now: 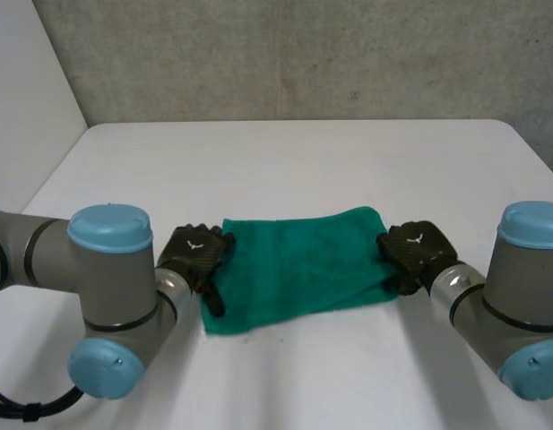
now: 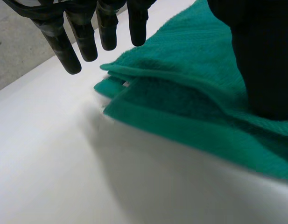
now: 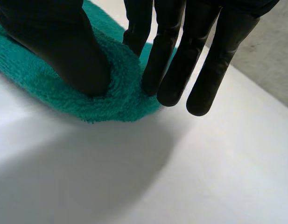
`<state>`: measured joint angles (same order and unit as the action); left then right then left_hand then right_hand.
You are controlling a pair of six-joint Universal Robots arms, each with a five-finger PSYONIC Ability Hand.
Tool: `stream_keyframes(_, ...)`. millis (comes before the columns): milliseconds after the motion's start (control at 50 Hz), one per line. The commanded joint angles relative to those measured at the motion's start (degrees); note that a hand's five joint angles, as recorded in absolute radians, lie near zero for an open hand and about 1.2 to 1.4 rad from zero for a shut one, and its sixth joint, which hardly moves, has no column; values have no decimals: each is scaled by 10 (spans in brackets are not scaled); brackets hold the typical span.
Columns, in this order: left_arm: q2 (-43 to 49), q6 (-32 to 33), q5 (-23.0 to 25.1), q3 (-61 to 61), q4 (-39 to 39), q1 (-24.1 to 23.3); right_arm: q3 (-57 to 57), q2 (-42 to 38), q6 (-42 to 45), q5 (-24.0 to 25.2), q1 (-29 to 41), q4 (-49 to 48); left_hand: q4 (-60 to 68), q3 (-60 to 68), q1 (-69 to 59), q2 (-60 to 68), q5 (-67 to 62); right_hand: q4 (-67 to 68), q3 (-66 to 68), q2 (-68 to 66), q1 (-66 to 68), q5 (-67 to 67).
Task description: Fold the towel.
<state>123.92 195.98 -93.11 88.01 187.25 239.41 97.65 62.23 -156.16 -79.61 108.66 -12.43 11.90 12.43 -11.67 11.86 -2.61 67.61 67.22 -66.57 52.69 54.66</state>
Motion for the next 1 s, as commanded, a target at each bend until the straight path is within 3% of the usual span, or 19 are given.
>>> stream_keyframes(20, -64, -5, -1, 57, 7, -2, -53, 7, 63, -61, 9, -5, 2, -4, -4, 2, 5, 124, 128, -134, 273, 153)
stream_keyframes(200, -149, -8, -23, 109, 43, 19, -237, -22, 188, -67, 207, 78, -2, -7, -1, -1, 9, 124, 128, -134, 273, 153)
stream_keyframes(240, -156, -8, -29, 111, 46, 26, -250, -32, 193, -64, 222, 84, -3, -9, 1, -3, 10, 124, 128, -134, 273, 153)
stream_keyframes(360, -191, -9, -38, 118, 55, 69, -271, -117, 225, 48, 306, 135, -8, -14, 6, -8, 16, 124, 128, -134, 273, 153)
stream_keyframes(400, -192, -10, -38, 117, 56, 70, -267, -133, 227, 66, 309, 144, -10, -15, 8, -10, 17, 124, 128, -134, 273, 153)
stream_keyframes(460, -191, -10, -37, 110, 58, 64, -265, -138, 226, 75, 302, 144, -10, -15, 8, -10, 17, -303, -299, 293, -154, -274)
stream_keyframes(500, -191, -10, -37, 106, 60, 61, -274, -127, 213, 59, 299, 131, -10, -15, 8, -10, 17, -474, -470, 463, -324, -444)
stream_keyframes(600, -179, -31, -37, 64, 73, 23, -272, -81, 138, -1, 254, 101, -10, -15, 8, -10, 17, -533, -529, 523, -384, -504)
stream_keyframes(640, -174, -38, -37, 55, 73, 16, -264, -53, 69, -25, 228, 95, -10, -15, 8, -10, 17, -576, -572, 566, -427, -547)
stream_keyframes(660, -163, -52, -37, 39, 73, 3, -264, -53, 68, -25, 227, 95, -7, -12, 5, -6, 14, -576, -572, 566, -427, -547)
stream_keyframes(720, -135, -87, -39, -9, 66, -33, -265, -31, -68, -33, 197, 101, 0, -5, -2, 0, 7, -576, -572, 566, -427, -547)
stream_keyframes(760, -118, -99, -40, -28, 61, -46, -272, -29, -105, -24, 177, 122, 3, -2, -6, 4, 4, -576, -572, 566, -427, -547)
stream_keyframes(860, -56, -144, -44, -57, 0, -58, -304, -48, -108, -7, 153, 177, 12, 6, -14, 12, -5, -576, -572, 566, -427, -547)
stream_keyframes(900, -39, -155, -45, -59, -20, -58, -349, -120, -108, -1, 147, 222, 12, 6, -14, 12, -5, -576, -572, 566, -427, -547)
stream_keyframes(1000, 18, -169, -60, -51, -65, -56, -417, -206, -97, -4, 146, 285, 5, 0, -7, 5, 2, -576, -572, 566, -427, -547)
